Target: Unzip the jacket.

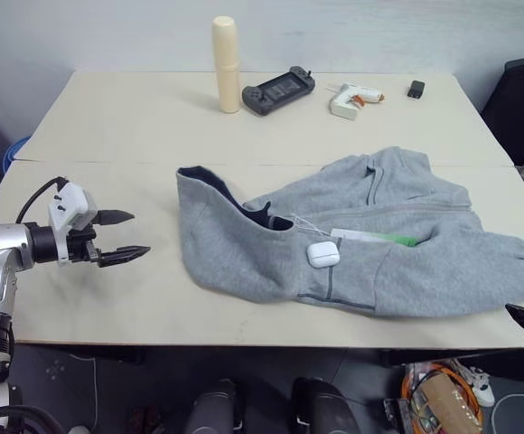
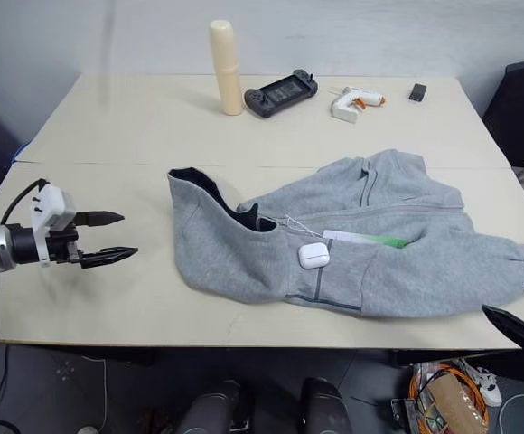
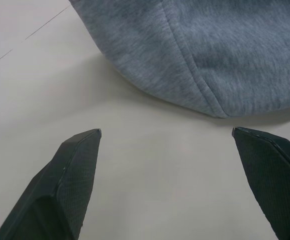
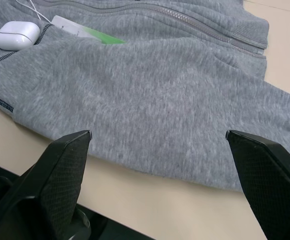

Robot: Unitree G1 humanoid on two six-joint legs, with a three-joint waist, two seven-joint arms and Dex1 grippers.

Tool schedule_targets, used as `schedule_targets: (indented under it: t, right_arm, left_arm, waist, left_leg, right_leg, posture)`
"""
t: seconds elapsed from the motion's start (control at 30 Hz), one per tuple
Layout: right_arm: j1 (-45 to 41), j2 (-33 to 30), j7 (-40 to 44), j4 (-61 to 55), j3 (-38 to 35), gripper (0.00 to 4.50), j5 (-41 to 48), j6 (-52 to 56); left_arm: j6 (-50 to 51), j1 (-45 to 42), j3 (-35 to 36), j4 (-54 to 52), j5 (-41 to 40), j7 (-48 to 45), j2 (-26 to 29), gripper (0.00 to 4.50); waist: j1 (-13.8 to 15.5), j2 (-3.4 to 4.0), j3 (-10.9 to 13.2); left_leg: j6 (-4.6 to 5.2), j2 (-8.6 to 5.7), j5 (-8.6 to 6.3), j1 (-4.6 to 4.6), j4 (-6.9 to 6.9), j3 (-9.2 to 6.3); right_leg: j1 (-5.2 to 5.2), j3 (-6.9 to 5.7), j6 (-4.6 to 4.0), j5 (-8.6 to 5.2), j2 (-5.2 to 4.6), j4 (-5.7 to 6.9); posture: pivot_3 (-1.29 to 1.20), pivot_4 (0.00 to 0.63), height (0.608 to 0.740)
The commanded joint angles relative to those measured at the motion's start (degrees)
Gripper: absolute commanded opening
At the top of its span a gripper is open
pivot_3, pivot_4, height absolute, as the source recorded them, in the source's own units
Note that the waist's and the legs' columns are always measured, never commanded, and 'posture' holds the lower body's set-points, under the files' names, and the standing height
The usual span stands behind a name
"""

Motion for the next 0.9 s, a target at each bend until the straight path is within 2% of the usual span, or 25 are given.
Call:
schedule_targets:
  t: [0.03, 0.47, 0.6, 0.7, 0.8, 0.9]
  right_arm:
    - [-0.25, -0.4, -0.78, -1.49, -0.9, 4.5, 0.99, 0.52]
    - [-3.25, -1.0, -3.12, -1.49, 1.43, 4.5, 0.67, 1.54]
    - [-8.19, -2.17, -5.37, -5.89, 2.68, 4.5, 7.61, 6.25]
    - [-13.8, -4.11, -6.65, -11.35, 7.6, 4.5, 14.18, 8.76]
    - [-20.21, -5.72, -9.57, -13.96, 14.26, 4.5, 17.35, 9.96]
    - [-32.76, -7.76, -9.97, -13.8, 32.59, 4.5, 8.17, 4.65]
  left_arm:
    - [-0.19, -0.15, 0.68, -2.36, -0.79, -0.55, 0.19, 4.43]
    - [7.63, 0.87, 1.37, -8.51, -3.82, 0.19, -0.61, 4.43]
    - [18.7, -0.38, 4.37, -15.3, -13.84, -0.66, -1.97, 4.43]
    - [25.11, -0.26, 4.34, -23.53, -19.91, -0.5, -2.28, 4.43]
    - [27.7, -0.89, 3.0, -27.75, -22.23, -0.79, -1.92, 4.43]
    - [28.5, -3.51, -1.78, -31.78, -22.49, -2.65, -2.17, 4.43]
  waist:
    - [0.04, 0.0, 0.0]
    - [-0.15, -0.02, 0.0]
    - [-0.12, -0.02, 0.0]
    - [-0.4, -0.03, 0.01]
    - [-0.67, -0.03, 0.01]
    - [-0.83, -0.05, 0.01]
  left_leg:
    - [0.0, 0.0, 0.0, 0.0, 0.0, 0.0]
    - [0.04, -0.01, 0.02, 0.01, 0.03, 0.0]
    - [0.04, -0.01, 0.03, 0.0, 0.08, -0.01]
    - [0.05, 0.02, 0.03, -0.01, 0.18, -0.05]
    - [0.03, 0.03, 0.04, 0.04, 0.21, -0.09]
    - [0.0, 0.02, 0.05, 0.02, 0.24, -0.1]
  right_leg:
    - [0.0, 0.0, 0.0, 0.0, 0.0, 0.0]
    - [0.03, -0.01, 0.01, 0.0, 0.01, 0.04]
    - [0.03, -0.01, 0.0, 0.0, 0.0, 0.09]
    - [0.07, 0.0, 0.0, 0.0, 0.0, 0.16]
    - [0.14, -0.02, 0.01, 0.0, 0.01, 0.17]
    - [0.15, -0.06, 0.01, 0.0, 0.06, 0.16]
  posture:
    - [0.0, 0.15, 0.74]
    - [0.0, 0.15, 0.74]
    - [0.0, 0.15, 0.74]
    - [0.0, 0.15, 0.74]
    - [0.0, 0.15, 0.74]
    - [0.0, 0.15, 0.74]
